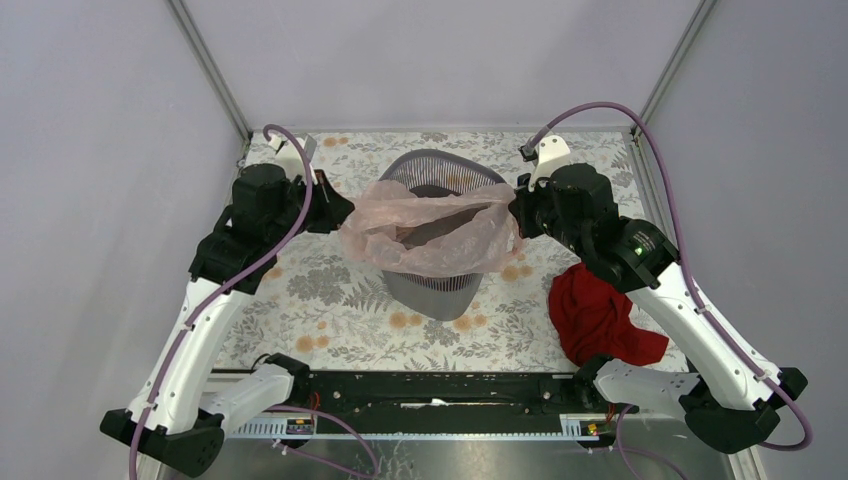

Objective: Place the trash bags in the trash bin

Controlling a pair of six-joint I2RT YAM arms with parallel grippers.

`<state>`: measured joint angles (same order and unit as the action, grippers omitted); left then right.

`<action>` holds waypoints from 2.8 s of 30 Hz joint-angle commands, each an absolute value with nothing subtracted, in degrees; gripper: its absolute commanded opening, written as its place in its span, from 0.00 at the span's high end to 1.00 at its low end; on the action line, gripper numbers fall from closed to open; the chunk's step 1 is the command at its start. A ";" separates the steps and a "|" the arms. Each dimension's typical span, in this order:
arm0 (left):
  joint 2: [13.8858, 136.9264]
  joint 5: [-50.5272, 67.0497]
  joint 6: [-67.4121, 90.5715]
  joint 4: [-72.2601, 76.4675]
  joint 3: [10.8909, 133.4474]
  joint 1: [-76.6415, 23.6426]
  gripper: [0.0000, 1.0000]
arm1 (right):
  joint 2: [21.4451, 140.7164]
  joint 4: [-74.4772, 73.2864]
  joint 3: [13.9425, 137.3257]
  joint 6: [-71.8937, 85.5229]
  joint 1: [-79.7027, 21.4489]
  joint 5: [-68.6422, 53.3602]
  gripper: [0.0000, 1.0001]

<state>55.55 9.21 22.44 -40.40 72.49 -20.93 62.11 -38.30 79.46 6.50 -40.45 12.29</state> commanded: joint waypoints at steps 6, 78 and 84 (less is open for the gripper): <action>55.71 11.64 23.03 -38.11 74.54 -20.74 0.47 | 61.07 -37.45 79.63 6.87 -40.17 11.77 1.00; 93.41 13.53 29.38 -16.96 96.39 -17.27 1.00 | 77.30 -22.14 78.66 12.17 -20.95 3.61 0.91; 101.46 15.77 32.85 -17.83 100.35 -16.57 1.00 | 79.91 -20.88 77.99 12.72 -18.84 0.71 0.91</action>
<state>96.90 13.69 29.65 -19.88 96.31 -17.39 78.35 -23.81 78.37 11.92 -20.64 3.20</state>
